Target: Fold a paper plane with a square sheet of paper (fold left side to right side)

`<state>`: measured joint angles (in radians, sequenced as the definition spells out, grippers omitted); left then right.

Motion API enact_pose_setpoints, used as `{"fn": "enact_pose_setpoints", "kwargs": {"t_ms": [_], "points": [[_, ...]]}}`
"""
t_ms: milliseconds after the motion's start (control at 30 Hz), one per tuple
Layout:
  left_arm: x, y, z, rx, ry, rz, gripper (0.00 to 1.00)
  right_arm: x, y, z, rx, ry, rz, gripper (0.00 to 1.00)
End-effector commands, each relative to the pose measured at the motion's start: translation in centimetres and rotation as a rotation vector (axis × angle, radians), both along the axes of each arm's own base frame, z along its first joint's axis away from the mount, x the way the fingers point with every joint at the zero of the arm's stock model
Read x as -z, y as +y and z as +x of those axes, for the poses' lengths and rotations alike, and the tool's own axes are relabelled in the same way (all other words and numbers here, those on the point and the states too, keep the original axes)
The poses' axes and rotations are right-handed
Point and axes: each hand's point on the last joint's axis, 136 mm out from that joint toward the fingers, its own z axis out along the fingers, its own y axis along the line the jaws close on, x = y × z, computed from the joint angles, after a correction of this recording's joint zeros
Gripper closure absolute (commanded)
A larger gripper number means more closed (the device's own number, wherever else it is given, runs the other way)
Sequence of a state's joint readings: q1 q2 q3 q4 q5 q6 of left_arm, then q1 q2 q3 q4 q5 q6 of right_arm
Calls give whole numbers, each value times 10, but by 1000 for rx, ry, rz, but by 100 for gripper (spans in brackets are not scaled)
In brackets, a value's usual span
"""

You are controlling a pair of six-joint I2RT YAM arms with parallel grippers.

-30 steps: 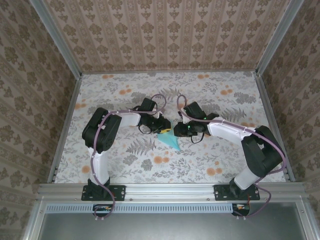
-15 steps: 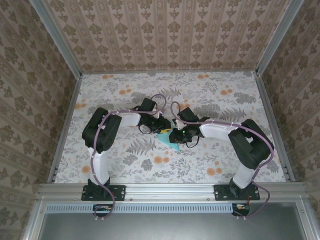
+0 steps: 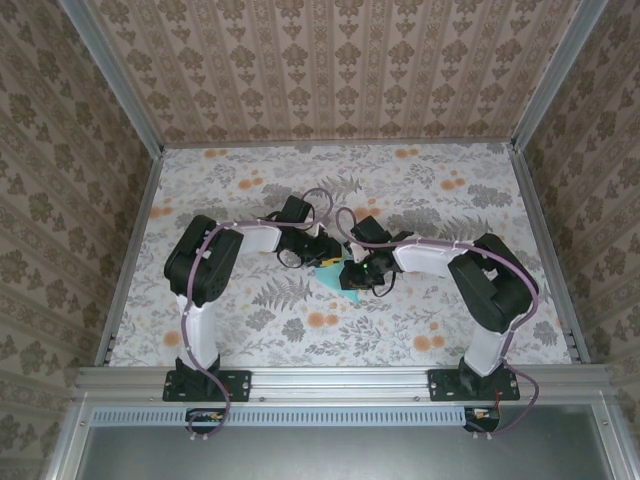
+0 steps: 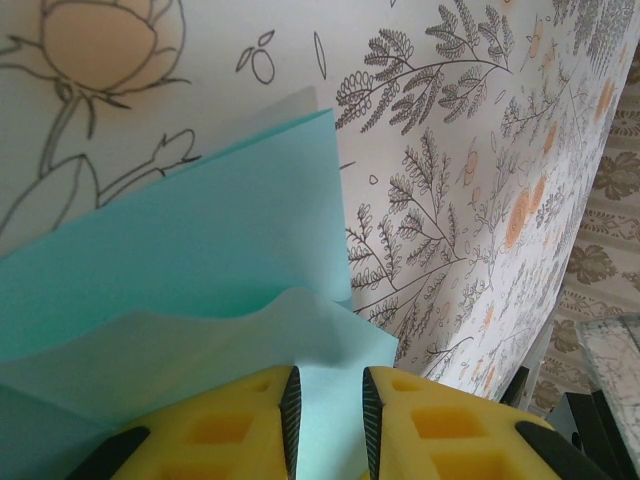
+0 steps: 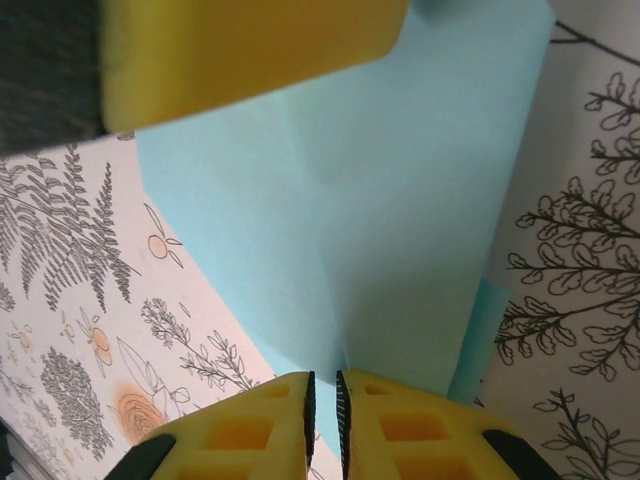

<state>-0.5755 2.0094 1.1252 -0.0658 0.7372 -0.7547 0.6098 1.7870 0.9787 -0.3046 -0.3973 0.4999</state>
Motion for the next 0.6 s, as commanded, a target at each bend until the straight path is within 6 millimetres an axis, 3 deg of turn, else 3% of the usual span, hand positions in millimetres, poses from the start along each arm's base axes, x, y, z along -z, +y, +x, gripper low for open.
{"fn": "enact_pose_setpoints", "kwargs": {"t_ms": [0, 567], "points": [[47, 34, -22, -31, 112, 171, 73, 8, -9, -8, -25, 27, -80, 82], [49, 35, -23, -31, 117, 177, 73, 20, -28, -21, -87, 53, -233, 82]]}}
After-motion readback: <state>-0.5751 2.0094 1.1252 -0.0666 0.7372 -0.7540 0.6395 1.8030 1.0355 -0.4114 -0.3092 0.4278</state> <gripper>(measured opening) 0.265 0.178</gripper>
